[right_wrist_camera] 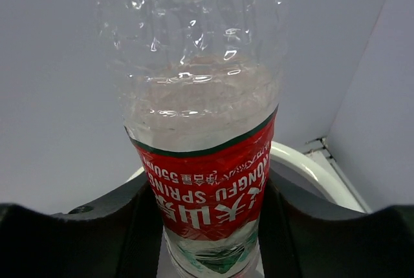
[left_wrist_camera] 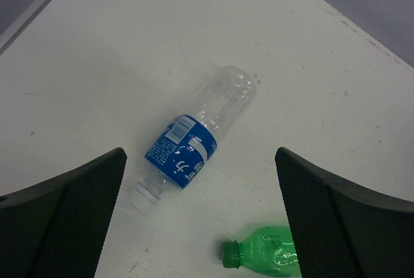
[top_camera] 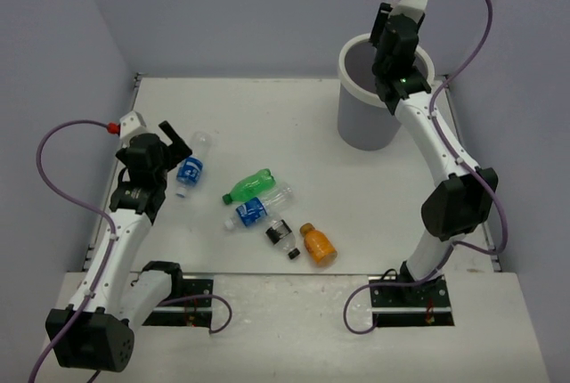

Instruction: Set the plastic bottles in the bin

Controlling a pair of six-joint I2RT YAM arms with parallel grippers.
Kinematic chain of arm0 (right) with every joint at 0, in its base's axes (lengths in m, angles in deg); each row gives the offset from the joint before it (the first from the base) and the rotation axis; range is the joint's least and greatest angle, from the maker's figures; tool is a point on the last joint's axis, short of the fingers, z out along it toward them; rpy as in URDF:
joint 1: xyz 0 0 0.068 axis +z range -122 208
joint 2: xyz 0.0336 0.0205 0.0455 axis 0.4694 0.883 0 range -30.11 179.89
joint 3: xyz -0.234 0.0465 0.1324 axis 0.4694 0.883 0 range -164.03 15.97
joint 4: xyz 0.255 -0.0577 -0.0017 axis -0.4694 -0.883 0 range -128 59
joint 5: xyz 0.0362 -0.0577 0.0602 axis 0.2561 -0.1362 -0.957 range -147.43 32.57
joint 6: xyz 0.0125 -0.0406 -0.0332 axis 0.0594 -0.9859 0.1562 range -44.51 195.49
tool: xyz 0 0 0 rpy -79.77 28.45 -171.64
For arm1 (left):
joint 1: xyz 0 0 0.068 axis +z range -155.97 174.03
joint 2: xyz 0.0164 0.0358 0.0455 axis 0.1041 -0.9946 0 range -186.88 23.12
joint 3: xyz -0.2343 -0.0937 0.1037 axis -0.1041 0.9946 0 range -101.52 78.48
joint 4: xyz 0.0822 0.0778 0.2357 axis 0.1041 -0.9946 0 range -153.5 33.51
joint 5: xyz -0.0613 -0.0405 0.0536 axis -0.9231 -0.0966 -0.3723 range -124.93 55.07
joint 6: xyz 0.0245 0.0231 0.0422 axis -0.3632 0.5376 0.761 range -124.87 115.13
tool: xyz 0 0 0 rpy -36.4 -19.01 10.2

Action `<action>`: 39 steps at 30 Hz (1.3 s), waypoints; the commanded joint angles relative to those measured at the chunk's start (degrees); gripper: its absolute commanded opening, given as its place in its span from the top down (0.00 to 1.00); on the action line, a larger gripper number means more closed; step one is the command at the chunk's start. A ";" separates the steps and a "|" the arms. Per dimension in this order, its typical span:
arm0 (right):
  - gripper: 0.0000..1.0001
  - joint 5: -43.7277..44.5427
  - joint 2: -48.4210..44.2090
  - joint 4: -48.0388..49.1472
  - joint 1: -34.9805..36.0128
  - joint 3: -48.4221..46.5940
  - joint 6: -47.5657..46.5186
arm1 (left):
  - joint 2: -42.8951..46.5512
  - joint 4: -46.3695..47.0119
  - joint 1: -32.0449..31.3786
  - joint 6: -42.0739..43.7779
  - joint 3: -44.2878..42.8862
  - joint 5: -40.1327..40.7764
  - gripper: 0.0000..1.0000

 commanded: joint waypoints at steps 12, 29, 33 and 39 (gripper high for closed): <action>0.01 -10.51 -11.66 -17.84 -0.70 0.24 7.91 | 2.20 -0.07 0.21 -1.53 0.77 -3.50 0.00; 0.01 -31.46 -37.73 -27.81 14.95 46.14 22.73 | -0.56 4.35 -7.42 -0.39 2.88 -16.06 0.00; 0.01 -32.99 -39.39 -27.88 18.92 53.44 26.13 | -1.71 4.95 -15.52 0.21 2.20 -13.14 0.00; 0.01 -36.47 -40.84 -29.14 26.03 61.04 28.60 | -2.44 4.32 -17.00 1.33 2.20 -13.00 0.00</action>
